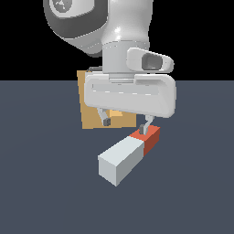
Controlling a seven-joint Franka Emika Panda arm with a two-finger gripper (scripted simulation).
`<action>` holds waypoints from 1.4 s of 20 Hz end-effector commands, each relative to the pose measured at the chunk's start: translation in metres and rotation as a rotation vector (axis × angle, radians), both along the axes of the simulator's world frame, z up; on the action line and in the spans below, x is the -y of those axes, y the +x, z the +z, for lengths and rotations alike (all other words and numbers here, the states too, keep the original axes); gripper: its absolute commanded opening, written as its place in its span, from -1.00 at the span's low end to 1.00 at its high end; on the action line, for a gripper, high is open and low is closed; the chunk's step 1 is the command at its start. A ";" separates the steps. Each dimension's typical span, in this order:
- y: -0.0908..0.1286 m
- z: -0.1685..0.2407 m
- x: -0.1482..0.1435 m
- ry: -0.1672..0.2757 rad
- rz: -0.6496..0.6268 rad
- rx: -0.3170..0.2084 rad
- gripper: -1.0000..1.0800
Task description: Insert the peg into the horizontal hole in a box.
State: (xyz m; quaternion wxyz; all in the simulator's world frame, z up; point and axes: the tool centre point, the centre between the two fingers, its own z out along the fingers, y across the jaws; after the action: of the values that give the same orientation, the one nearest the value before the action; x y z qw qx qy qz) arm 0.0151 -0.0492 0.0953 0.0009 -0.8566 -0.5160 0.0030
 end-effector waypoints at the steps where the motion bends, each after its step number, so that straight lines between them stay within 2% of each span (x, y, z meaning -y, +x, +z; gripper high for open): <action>1: 0.002 -0.007 0.005 0.000 -0.063 0.002 0.92; 10: 0.004 -0.020 0.014 0.001 -0.186 0.006 0.92; 18: 0.004 -0.027 0.014 0.001 -0.189 0.006 0.92; 28: 0.003 -0.069 0.014 0.001 -0.194 0.006 0.92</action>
State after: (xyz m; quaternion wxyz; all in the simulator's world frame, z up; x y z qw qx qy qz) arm 0.0174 -0.0634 0.0299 0.0004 -0.9025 -0.4307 0.0008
